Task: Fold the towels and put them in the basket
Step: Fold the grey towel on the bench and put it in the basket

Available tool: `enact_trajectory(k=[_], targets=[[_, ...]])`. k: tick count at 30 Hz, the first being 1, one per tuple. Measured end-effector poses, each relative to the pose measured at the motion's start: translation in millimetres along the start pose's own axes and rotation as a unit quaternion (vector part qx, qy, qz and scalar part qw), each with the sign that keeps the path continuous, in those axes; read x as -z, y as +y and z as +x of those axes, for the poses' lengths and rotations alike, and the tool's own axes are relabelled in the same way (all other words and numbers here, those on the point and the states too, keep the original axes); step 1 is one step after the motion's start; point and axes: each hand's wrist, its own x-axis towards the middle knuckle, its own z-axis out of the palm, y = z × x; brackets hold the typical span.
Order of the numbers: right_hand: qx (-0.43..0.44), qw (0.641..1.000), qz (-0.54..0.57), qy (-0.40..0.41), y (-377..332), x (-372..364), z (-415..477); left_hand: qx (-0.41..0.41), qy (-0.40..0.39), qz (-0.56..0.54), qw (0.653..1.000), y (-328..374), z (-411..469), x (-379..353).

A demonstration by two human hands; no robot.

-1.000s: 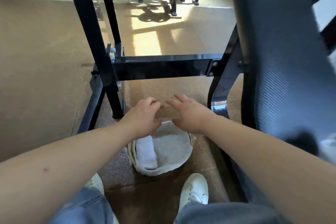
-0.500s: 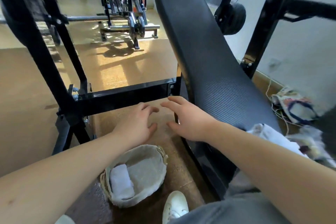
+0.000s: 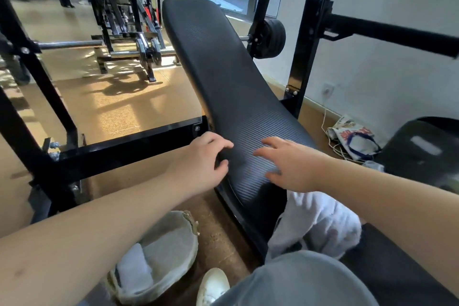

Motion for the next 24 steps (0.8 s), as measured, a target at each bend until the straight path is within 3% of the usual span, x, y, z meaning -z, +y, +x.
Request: enact_trajectory(k=[4, 11, 16, 21, 24], targets=[[-0.048, 0.996, -0.043, -0.058, 30.2, 2.0, -22.0, -0.04, -0.006, -0.017, 0.999, 33.3, 18.1, -12.7], [-0.09, 0.986, 0.002, -0.143, 44.7, -5.3, -19.6, -0.072, -0.076, -0.071, 0.992, 70.9, 33.6, -41.4], [-0.079, 0.988, 0.009, -0.131, 51.1, -0.3, -22.3, -0.05, -0.165, -0.084, 0.981, 81.0, 37.6, -54.5], [-0.103, 0.993, 0.048, -0.034, 61.2, 15.9, -24.1, -0.028, -0.213, -0.123, 0.969, 89.1, 37.0, -64.2], [-0.121, 0.989, 0.078, -0.023, 66.9, 18.8, -26.8, -0.004, -0.236, -0.143, 0.961, 95.1, 35.4, -71.6]])
